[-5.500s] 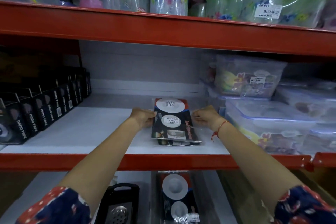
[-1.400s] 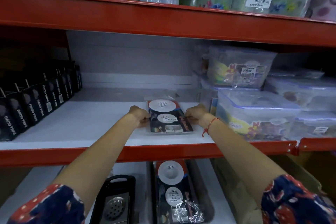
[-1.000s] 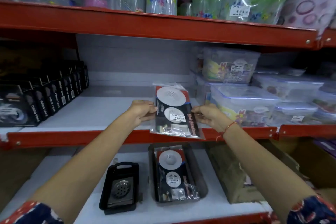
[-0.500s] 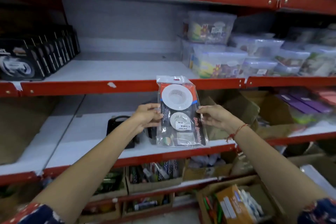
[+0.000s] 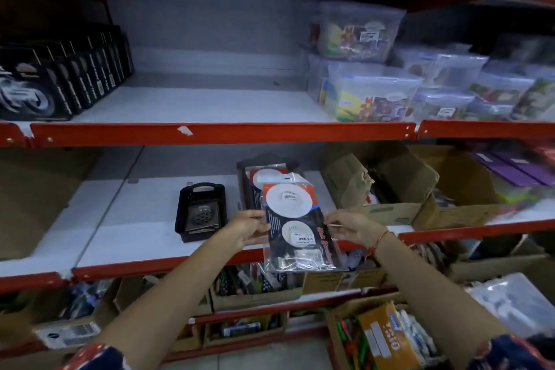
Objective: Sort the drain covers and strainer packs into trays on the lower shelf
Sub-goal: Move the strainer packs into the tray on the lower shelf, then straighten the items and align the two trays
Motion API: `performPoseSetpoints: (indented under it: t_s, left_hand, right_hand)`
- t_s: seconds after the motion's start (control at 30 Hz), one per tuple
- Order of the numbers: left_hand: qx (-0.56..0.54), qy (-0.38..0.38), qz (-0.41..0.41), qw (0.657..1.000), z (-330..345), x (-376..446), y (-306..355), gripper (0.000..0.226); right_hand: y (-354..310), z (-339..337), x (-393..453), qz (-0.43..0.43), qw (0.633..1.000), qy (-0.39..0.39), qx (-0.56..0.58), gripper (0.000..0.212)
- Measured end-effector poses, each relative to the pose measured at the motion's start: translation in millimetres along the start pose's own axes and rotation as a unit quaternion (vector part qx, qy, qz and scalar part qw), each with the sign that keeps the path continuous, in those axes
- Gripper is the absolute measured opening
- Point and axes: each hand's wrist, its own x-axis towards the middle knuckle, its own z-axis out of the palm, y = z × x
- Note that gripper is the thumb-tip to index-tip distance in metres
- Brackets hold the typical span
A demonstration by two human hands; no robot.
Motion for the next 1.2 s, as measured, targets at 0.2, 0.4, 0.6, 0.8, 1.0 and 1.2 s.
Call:
performPoseSetpoints:
  t_s: [0.2,0.4,0.6,0.8,1.0,1.2]
  left_hand:
    - [-0.003,0.028,-0.011,1.0,-6.4,48.9,18.4,0.049]
    - [0.007,0.073,-0.009,0.997,-10.1,102.3,45.2,0.051]
    - [0.025,0.103,-0.026,0.994,-13.5,151.9,57.5,0.055]
    - [0.041,0.111,-0.061,0.991,-10.7,175.6,49.6,0.05]
    - [0.056,0.124,-0.068,0.988,-10.0,179.6,54.3,0.024]
    - [0.062,0.088,-0.035,0.994,-33.7,165.1,62.2,0.037]
  right_hand:
    - [-23.7,15.9,50.9,-0.014,1.0,0.012,-0.012,0.029]
    - [-50.9,29.7,114.0,-0.042,0.998,0.032,-0.039,0.027]
    - [-65.7,41.5,167.5,-0.048,0.994,0.051,-0.085,0.04]
    - [-49.9,46.0,196.7,-0.027,0.989,0.053,-0.139,0.04]
    - [-46.6,48.9,205.3,-0.041,0.98,0.083,-0.175,0.036]
    - [-51.2,58.1,197.5,-0.099,0.937,0.125,-0.312,0.032]
